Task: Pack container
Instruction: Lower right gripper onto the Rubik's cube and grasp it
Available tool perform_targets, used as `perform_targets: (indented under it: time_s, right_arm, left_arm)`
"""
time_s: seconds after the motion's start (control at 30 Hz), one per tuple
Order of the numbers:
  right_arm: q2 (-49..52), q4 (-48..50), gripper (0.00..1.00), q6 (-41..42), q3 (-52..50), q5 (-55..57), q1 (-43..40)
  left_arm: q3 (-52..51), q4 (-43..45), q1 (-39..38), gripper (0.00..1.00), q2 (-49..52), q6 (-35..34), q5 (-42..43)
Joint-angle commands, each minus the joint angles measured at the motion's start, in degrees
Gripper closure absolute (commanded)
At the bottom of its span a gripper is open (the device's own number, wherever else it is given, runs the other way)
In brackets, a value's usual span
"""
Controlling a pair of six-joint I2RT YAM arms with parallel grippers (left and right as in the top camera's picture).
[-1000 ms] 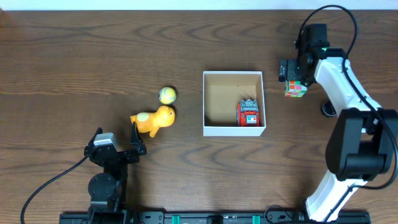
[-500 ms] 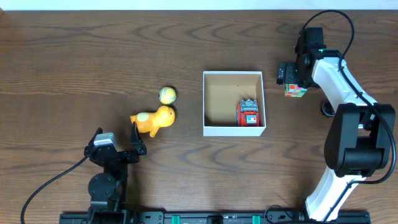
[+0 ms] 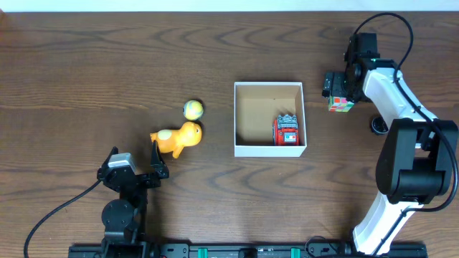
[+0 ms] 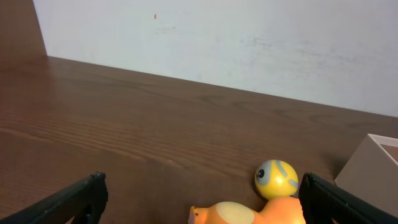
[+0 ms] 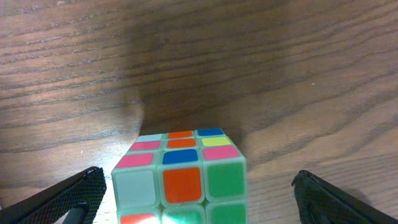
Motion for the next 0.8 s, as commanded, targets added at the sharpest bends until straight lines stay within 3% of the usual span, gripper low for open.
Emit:
perform_targets:
  time_s: [0.0,0.77]
  right_arm:
    - [0.42,1.25,0.01,0.39,-1.77,-0.28,-0.7]
    - [3.23,3.52,0.01,0.37,-2.97,-1.14,-0.79]
  left_arm:
    - [-1.2,-2.12,0.02,0.02,-0.35,0.96,-0.48]
    - [-1.2,-2.12,0.02,0.02,-0.35,0.96,-0.48]
